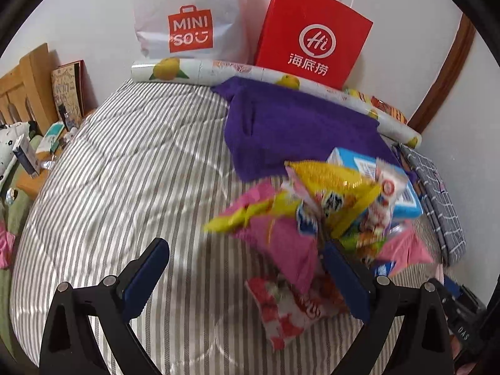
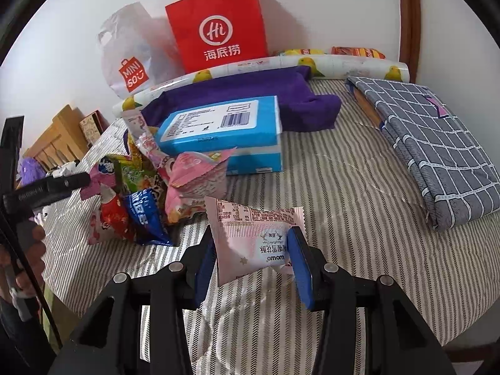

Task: Organize snacks
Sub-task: 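Grasp the pink-yellow chip bag with the left tool while the right tool lifts its packet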

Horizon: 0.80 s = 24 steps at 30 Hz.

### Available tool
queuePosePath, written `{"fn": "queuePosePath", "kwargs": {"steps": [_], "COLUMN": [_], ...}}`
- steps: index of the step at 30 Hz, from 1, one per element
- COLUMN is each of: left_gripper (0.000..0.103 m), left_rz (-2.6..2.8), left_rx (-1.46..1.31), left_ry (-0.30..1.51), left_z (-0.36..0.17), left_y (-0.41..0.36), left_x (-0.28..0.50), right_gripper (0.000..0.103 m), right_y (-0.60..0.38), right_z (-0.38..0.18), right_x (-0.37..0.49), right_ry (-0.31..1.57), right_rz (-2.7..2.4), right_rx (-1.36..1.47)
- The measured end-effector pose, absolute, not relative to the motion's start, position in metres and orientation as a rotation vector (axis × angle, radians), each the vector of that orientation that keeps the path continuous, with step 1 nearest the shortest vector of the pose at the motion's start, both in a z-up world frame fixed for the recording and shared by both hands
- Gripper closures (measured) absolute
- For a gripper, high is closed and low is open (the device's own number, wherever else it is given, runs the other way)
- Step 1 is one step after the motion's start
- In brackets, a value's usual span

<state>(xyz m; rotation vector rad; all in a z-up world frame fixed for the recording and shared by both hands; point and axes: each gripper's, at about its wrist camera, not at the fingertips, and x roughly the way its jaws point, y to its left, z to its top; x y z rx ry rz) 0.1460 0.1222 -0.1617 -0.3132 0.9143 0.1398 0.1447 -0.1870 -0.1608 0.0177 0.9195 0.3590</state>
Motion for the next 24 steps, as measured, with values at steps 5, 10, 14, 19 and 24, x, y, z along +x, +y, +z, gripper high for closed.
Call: {"fn": "queuePosePath", "kwargs": {"steps": [5, 10, 14, 19, 24], "left_gripper": [0.004, 0.006, 0.018, 0.034, 0.043], "left_rz": [0.150, 0.147, 0.107, 0.076, 0.083], "left_rx": [-0.311, -0.336, -0.369, -0.395, -0.396], "left_ry": [0.928, 0.982, 0.987, 0.966, 0.957], "left_z": [-0.165, -0.181, -0.188, -0.187, -0.180], "left_y": [0.121, 0.122, 0.121, 0.123, 0.126], "left_x": [0.171, 0.187, 0.188, 0.179, 0.170], "right_gripper": [0.058, 0.058, 0.058, 0.058, 0.058], "right_y": [-0.191, -0.201, -0.206, -0.204, -0.198], "right_z": [-0.161, -0.165, -0.168, -0.173, -0.169], "right_x": [0.151, 0.158, 0.163, 0.165, 0.160], "right_ry": [0.921, 0.934, 0.941, 0.948, 0.939], "right_rz": [0.342, 0.315, 0.297, 0.297, 0.303], "right_rx": [0.020, 0.032, 0.038, 0.035, 0.018]}}
